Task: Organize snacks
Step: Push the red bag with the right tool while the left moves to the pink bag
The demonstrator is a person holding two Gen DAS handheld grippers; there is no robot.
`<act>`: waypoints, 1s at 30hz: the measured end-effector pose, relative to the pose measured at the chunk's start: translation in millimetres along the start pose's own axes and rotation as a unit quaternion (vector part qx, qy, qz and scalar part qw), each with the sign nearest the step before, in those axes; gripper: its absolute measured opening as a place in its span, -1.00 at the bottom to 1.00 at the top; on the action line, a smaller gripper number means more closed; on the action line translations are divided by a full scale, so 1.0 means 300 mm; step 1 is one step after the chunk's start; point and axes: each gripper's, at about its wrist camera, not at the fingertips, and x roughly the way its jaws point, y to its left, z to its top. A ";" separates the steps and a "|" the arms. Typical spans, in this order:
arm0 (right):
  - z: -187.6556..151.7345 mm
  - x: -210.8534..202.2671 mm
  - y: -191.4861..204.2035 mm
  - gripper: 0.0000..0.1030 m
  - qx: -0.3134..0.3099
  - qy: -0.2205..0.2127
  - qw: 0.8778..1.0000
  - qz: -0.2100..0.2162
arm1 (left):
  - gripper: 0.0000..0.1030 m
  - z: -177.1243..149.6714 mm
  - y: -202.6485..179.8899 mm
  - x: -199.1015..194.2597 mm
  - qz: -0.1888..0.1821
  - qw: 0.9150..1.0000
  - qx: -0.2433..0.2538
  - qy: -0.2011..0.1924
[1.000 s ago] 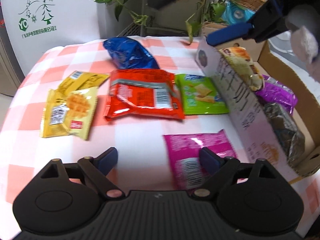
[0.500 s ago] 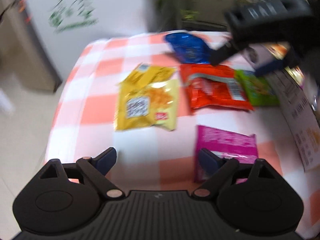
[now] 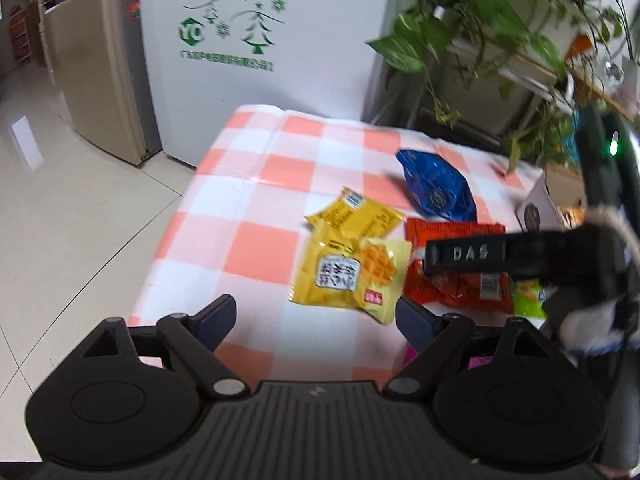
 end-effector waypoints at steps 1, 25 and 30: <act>-0.004 0.000 0.004 1.00 0.009 -0.007 1.000 -0.007 | 0.67 0.001 0.008 -0.003 0.002 1.000 -0.005 -0.002; -0.087 -0.048 0.131 1.00 0.005 0.014 0.998 0.062 | 0.65 0.037 0.104 -0.012 0.060 0.996 -0.053 -0.027; -0.074 -0.065 0.106 1.00 0.007 0.053 0.989 0.136 | 0.66 0.052 0.138 -0.027 0.067 0.995 -0.068 -0.032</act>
